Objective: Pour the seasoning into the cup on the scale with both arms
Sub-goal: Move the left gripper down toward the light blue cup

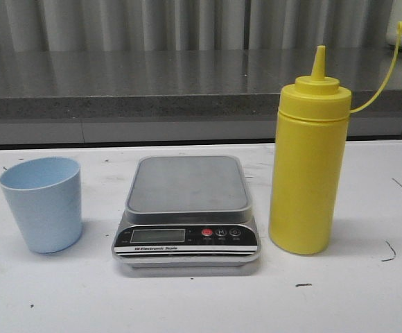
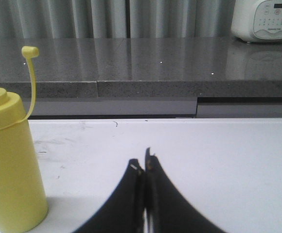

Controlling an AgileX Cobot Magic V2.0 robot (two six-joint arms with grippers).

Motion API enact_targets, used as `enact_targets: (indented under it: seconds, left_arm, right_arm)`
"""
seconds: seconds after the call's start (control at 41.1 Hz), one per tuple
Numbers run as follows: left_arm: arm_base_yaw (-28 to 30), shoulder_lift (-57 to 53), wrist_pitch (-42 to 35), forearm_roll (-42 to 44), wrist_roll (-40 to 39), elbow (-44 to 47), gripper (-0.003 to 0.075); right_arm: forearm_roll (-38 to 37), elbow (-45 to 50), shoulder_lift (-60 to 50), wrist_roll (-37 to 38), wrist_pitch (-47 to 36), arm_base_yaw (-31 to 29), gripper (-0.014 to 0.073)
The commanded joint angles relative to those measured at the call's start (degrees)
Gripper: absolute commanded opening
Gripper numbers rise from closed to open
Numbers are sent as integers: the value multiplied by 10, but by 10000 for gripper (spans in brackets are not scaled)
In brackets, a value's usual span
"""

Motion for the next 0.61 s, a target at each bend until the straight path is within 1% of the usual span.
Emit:
enact_targets:
  seconds: [0.0, 0.097, 0.195, 0.39, 0.487, 0.584]
  left_arm:
    - [-2, -11, -49, -6, -7, 12, -20]
    - [-2, -10, -61, -19, -7, 3, -20]
    - [-2, -8, -50, -34, -7, -39, -20]
    - [-2, -6, 0, -34, -7, -171, -20]
    - [-2, 14, 60, -32, -6, -250, -20]
    - [-2, 54, 148, -26, -6, -328, -20]
  right_arm:
    - [-2, -4, -10, -3, -45, -2, -117]
    - [-2, -18, -10, -3, -38, -2, -117]
    - [-2, -62, -10, -3, -11, -2, -117]
    - [-2, -194, 6, -9, 111, -2, -117]
    - [-2, -273, 41, -13, 175, -2, -117]
    - [-2, -340, 91, -13, 250, -2, -117]
